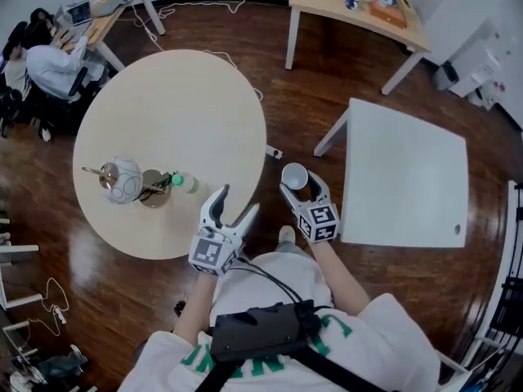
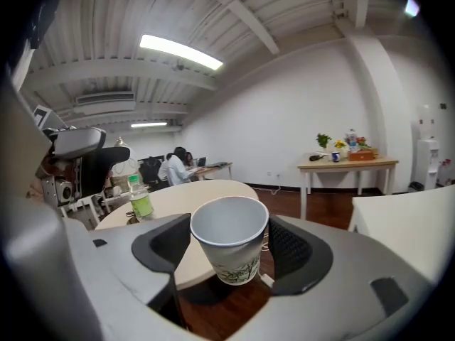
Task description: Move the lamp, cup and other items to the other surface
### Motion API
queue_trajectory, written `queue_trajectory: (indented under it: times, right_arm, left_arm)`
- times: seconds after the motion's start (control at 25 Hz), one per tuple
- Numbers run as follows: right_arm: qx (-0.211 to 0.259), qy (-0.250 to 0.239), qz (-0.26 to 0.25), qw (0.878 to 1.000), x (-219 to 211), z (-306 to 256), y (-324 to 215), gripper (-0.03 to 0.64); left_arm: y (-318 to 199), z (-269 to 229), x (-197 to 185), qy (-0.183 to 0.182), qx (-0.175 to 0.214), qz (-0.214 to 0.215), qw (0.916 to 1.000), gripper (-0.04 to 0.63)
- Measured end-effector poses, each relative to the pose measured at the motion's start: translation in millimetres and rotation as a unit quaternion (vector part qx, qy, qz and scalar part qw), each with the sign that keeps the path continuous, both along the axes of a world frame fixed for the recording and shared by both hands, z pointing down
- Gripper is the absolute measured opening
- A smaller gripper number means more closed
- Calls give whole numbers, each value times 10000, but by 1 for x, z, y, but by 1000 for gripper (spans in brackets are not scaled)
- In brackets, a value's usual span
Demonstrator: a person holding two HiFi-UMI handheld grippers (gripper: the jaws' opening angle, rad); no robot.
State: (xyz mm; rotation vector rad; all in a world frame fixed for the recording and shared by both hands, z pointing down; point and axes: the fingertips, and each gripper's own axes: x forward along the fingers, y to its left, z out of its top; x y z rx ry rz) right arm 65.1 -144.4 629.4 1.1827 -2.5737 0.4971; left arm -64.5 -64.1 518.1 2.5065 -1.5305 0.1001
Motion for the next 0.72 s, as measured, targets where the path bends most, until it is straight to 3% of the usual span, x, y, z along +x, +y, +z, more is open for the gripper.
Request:
queue_trajectory:
  times: [0.16,0.32,0.6,0.72]
  right_arm:
    - [-80,-130,-968,9952,-104,15,-8,354]
    - [-121,59,-1992,9799,-191,43,-3,356]
    - [-243,315,-2494,9676,-263,91,-5,356]
    - [-278,385,-2497,9672,-271,102,-7,357]
  left_arm:
    - [23,-2,-52,171,-121,-744,9970,325]
    - [50,7,-93,123,-103,-1307,9913,325]
    - [93,7,-142,353,-398,-2285,9721,325]
    - [101,5,-152,375,-362,-2450,9681,325]
